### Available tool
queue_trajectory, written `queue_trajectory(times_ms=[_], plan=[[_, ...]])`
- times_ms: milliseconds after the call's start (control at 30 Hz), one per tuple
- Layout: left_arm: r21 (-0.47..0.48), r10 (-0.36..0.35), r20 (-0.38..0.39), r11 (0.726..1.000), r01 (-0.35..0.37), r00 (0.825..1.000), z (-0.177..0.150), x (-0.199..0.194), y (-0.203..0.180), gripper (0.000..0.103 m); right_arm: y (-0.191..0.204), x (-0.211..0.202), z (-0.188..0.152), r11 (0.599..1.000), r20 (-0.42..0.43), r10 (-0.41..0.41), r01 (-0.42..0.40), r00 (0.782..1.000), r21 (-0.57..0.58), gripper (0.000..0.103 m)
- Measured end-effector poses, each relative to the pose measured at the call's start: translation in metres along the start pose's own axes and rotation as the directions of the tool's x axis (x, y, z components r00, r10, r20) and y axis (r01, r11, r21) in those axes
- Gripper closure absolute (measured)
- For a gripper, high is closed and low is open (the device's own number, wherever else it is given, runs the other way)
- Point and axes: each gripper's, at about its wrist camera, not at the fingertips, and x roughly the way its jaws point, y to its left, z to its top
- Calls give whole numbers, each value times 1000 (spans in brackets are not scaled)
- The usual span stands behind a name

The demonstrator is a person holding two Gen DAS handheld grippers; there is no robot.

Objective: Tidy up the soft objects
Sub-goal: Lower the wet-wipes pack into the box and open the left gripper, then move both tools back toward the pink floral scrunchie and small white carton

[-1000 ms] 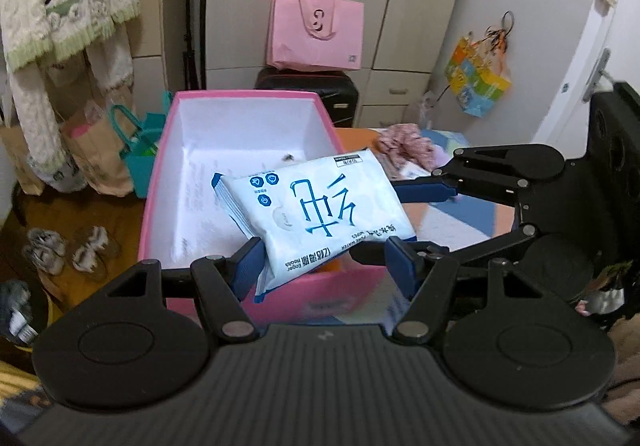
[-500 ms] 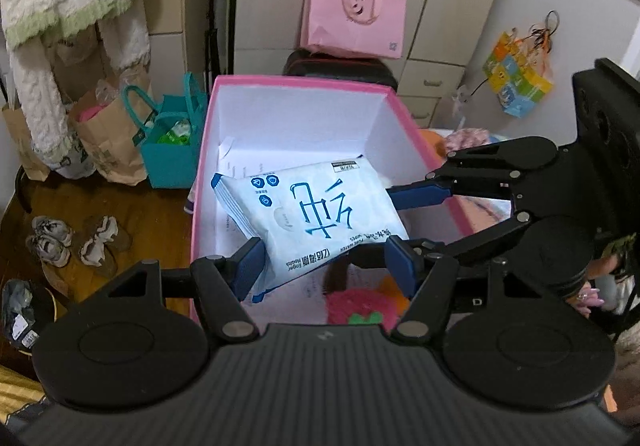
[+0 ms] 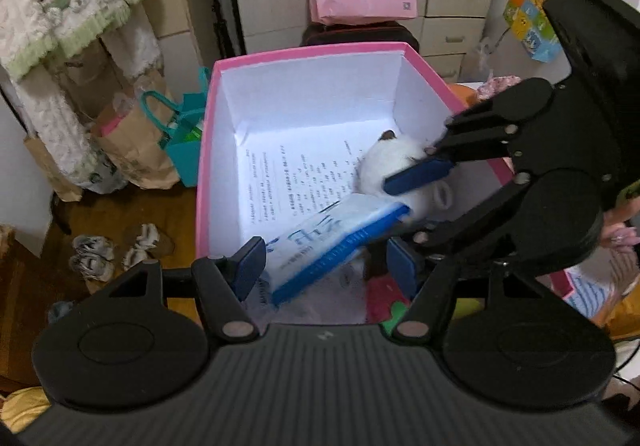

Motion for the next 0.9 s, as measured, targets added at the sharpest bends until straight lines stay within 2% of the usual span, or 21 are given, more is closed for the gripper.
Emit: queue_trajectory(times_ms=[300,500,900], plan=[[12,5,70,1000,-6,998,-13,-46,-14,35,9,-45,-16,999,56,-35,33,998,32,51],[4,-64,92,998,64,994,-21,-80,-24,35,27,-80,-25,997,73,-69,66,995,35,51],[93,-76,151,994,62,986,-44,-132,-74,31,62,-137,-47,994,108,-113,114,988,0,51]])
